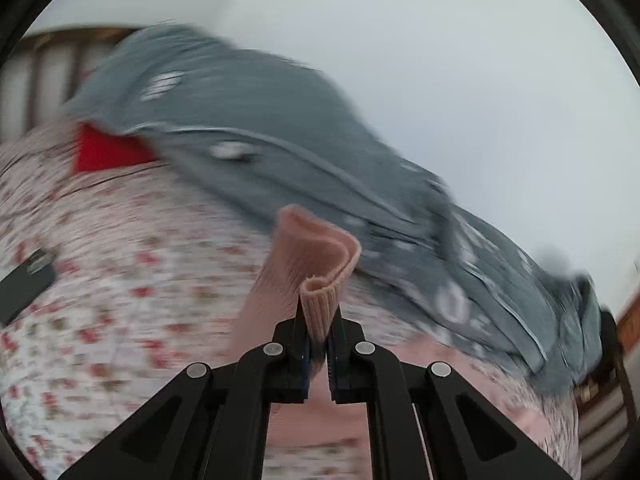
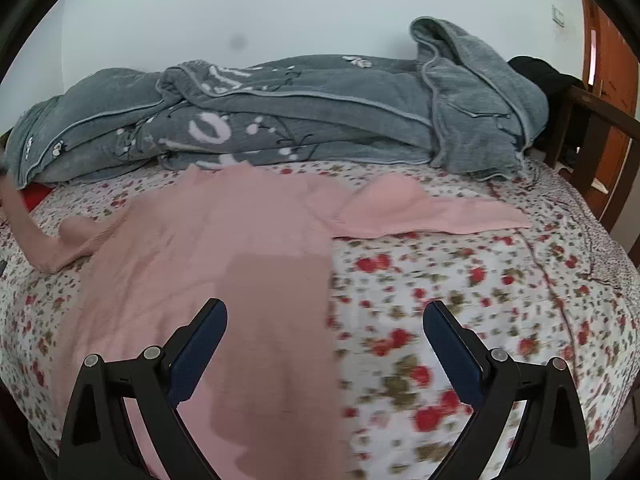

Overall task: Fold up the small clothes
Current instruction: 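Fold the held sleeve across the sweater body with the left gripper, release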

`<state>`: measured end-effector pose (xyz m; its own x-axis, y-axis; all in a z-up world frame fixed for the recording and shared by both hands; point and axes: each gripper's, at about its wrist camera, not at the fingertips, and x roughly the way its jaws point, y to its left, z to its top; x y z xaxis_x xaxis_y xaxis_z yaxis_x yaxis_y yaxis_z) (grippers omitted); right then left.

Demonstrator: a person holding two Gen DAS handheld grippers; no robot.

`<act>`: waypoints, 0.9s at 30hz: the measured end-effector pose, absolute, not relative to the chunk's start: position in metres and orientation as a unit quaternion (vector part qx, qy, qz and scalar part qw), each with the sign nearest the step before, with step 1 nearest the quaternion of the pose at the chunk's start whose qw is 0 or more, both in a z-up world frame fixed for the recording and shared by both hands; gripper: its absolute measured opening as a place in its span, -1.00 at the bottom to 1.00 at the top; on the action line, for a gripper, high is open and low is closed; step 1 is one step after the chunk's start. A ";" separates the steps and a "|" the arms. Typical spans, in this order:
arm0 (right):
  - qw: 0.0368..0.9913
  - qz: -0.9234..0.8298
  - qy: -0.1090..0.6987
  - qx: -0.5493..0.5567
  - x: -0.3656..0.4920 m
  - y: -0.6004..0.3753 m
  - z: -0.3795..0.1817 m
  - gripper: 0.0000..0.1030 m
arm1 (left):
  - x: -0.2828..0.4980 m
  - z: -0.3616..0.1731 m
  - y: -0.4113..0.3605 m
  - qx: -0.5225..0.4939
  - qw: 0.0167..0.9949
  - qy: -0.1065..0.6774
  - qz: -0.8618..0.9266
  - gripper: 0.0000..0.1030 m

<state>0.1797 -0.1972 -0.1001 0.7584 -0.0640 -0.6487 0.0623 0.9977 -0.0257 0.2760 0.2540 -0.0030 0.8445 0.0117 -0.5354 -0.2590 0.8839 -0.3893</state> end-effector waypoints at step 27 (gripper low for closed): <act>0.920 -0.115 0.371 0.058 0.177 -0.374 -0.138 0.90 | 0.400 -0.124 -0.137 0.001 0.897 0.412 -0.159 0.48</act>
